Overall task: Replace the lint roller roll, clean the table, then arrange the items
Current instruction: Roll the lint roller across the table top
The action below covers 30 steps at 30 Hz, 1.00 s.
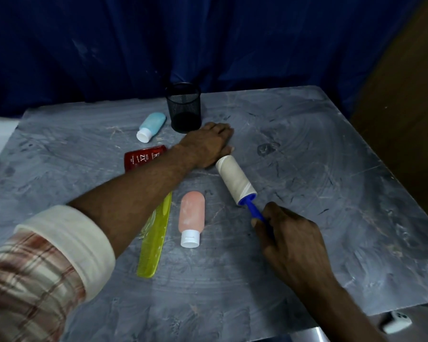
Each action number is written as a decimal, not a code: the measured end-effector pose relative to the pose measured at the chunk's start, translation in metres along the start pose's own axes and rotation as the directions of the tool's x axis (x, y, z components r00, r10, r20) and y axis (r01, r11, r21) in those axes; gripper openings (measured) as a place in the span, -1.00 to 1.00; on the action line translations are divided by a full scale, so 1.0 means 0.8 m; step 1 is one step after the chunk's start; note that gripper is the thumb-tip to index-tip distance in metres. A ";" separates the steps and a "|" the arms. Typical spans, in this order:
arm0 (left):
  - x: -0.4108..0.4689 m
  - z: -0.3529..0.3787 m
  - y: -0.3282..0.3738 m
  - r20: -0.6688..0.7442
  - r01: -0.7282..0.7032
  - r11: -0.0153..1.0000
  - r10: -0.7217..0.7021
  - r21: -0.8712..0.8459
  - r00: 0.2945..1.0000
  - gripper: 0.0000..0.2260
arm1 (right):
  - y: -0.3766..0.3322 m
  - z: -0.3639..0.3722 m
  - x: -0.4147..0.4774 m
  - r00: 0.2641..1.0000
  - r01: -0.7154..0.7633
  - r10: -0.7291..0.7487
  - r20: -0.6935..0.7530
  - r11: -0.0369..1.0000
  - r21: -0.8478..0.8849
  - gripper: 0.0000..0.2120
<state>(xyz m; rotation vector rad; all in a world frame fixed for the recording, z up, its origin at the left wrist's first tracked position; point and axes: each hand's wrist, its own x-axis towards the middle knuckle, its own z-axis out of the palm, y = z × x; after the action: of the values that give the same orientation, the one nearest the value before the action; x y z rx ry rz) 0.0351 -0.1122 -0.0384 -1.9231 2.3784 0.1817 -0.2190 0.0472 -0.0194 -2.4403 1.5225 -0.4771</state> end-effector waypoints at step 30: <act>-0.003 -0.002 0.004 0.018 0.007 1.000 -0.007 -0.001 1.000 -0.38 | 0.170 -0.063 0.001 0.890 -0.425 0.408 -0.204 0.904 -0.046 -0.81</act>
<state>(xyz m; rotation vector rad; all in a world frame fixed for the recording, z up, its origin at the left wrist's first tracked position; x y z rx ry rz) 0.0327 -0.1096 -0.0366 -1.9220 2.3601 0.1994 -0.3508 -0.0140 -0.0215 -2.0789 2.1228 -0.5747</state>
